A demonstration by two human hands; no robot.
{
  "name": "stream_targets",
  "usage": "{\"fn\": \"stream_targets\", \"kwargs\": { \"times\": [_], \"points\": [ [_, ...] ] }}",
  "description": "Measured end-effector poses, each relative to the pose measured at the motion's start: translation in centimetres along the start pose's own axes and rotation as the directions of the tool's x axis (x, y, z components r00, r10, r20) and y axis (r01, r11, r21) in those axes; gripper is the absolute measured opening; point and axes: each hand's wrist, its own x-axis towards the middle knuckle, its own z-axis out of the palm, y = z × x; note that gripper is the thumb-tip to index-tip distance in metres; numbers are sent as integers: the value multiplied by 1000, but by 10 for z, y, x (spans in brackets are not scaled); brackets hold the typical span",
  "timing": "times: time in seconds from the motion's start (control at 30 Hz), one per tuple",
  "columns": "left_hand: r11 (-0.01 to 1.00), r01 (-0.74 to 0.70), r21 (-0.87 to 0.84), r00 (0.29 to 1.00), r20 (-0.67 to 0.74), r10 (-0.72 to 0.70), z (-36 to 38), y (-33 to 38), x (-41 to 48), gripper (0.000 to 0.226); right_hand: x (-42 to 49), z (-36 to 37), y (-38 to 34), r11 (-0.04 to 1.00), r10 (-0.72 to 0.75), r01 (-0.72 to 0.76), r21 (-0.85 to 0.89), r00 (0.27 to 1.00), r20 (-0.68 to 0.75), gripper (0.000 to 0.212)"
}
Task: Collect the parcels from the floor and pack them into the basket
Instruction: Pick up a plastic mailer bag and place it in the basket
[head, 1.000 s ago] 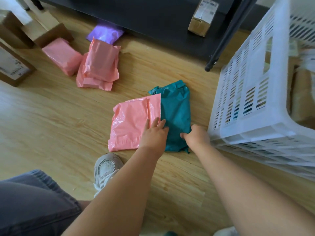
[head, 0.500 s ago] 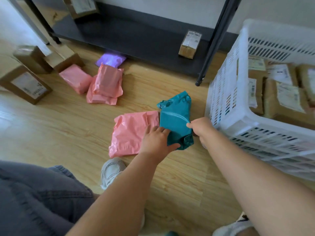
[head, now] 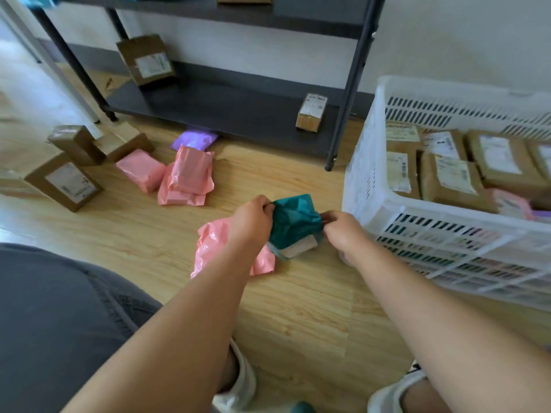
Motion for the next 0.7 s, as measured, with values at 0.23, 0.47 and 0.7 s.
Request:
{"fn": "stream_targets", "kwargs": {
  "times": [0.23, 0.47, 0.7],
  "points": [
    [962, 165, -216, 984, 104, -145, 0, 0, 5, 23, -18, -15, 15, 939, -212, 213, -271, 977, 32, 24],
    [932, 265, -246, 962, -4, -274, 21, -11, -11, 38, -11, -15, 43, 912, -152, 152, -382, 988, 29, 26],
    [985, 41, 168, 980, 183, -72, 61, -31, -29, 35, 9, -4, 62, 824, -35, 26, -566, 999, -6, 16]
  ]
}}
